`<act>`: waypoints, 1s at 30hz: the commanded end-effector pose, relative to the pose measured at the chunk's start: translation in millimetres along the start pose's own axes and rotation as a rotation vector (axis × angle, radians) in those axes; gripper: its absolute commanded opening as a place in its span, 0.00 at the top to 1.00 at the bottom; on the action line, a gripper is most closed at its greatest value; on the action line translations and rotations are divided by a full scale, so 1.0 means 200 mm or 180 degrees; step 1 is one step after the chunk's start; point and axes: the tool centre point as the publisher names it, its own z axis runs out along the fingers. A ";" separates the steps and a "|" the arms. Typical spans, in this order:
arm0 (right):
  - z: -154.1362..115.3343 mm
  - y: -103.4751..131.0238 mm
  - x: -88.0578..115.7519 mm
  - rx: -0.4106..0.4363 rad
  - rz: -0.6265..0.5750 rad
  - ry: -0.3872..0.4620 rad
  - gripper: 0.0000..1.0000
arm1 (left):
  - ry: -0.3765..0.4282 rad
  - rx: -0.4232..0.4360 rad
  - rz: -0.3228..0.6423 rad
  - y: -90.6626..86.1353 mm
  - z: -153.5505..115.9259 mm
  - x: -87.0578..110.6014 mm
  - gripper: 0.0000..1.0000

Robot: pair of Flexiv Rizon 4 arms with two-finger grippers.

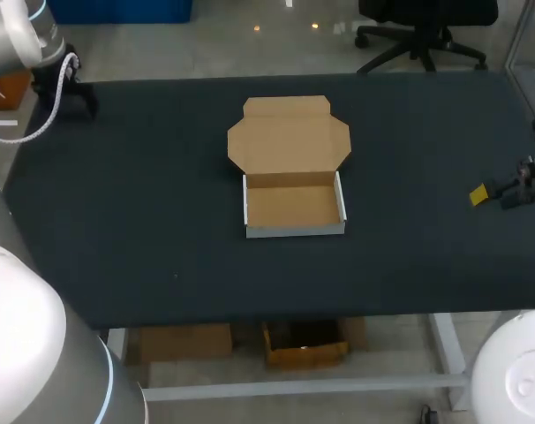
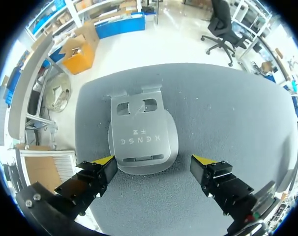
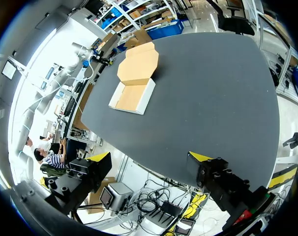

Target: Assemble the packaging by folding the flat box into shape, placing the metal phone stand inside, and closing the box properly

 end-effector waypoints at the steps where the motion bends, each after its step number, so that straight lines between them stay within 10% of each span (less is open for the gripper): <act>1: -0.01 0.00 0.00 0.0007 0.0000 0.0005 0.00 | 0.0008 -0.0565 0.0006 -0.06 0.02 -0.02 0.00; 30: -0.01 0.00 0.00 0.0007 0.0000 0.0005 0.00 | -0.0016 -0.0586 -0.0057 -0.11 0.06 -0.04 0.10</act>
